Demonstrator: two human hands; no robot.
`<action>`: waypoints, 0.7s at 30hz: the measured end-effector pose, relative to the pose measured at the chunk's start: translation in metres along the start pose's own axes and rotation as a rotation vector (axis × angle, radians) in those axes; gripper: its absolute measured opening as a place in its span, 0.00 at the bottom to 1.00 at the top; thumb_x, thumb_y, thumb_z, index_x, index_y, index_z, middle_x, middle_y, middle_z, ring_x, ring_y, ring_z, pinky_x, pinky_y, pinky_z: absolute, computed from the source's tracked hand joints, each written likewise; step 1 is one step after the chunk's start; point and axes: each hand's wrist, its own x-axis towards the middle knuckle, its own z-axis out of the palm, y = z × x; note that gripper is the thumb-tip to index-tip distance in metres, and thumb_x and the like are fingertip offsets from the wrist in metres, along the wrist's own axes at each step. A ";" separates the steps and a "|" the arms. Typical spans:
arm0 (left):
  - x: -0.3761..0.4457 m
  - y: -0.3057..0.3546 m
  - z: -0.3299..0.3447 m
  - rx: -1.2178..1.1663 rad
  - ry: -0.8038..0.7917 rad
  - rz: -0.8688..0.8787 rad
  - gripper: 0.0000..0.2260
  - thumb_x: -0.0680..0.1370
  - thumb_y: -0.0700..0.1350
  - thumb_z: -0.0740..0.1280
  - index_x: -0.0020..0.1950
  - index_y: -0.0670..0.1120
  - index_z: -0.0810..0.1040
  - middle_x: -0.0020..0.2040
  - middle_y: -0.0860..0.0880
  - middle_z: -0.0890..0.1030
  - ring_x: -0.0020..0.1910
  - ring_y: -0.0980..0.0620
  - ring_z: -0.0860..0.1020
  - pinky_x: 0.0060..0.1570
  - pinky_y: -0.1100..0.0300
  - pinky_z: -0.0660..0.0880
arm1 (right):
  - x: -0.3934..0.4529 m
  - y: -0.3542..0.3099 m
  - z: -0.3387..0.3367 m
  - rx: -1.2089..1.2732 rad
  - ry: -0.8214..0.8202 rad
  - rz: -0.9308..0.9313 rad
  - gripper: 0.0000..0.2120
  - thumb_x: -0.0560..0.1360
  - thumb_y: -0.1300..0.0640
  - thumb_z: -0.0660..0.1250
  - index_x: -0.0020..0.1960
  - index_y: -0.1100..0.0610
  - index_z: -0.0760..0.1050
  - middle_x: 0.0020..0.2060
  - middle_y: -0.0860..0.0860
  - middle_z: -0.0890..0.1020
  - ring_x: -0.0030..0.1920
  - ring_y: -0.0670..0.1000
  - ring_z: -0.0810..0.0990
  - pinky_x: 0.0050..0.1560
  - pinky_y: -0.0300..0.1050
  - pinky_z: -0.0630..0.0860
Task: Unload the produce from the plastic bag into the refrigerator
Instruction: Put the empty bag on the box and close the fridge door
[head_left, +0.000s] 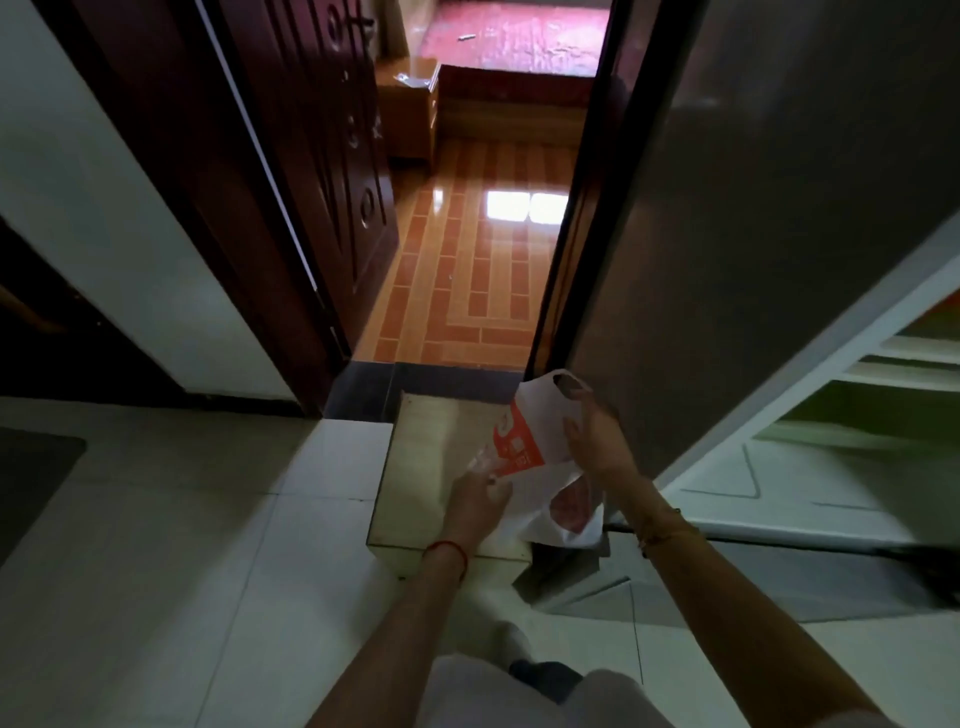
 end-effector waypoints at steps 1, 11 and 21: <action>-0.002 -0.001 -0.010 0.001 0.030 0.017 0.14 0.80 0.45 0.62 0.65 0.45 0.77 0.55 0.47 0.82 0.49 0.49 0.80 0.45 0.61 0.78 | -0.011 -0.006 -0.007 -0.016 0.013 -0.002 0.21 0.80 0.51 0.60 0.71 0.55 0.66 0.63 0.55 0.76 0.62 0.55 0.77 0.63 0.56 0.75; -0.056 0.022 -0.070 0.213 0.187 0.346 0.18 0.79 0.42 0.66 0.68 0.45 0.73 0.64 0.46 0.77 0.63 0.47 0.74 0.58 0.59 0.70 | -0.108 -0.020 -0.055 -0.011 0.118 -0.073 0.21 0.77 0.53 0.62 0.68 0.59 0.69 0.61 0.57 0.77 0.61 0.58 0.76 0.60 0.50 0.75; -0.128 0.060 -0.034 0.346 0.157 0.651 0.17 0.78 0.46 0.66 0.67 0.46 0.75 0.64 0.50 0.78 0.63 0.52 0.74 0.63 0.61 0.69 | -0.242 0.024 -0.114 -0.013 0.295 -0.039 0.25 0.78 0.52 0.66 0.73 0.54 0.66 0.69 0.51 0.73 0.70 0.51 0.69 0.69 0.39 0.62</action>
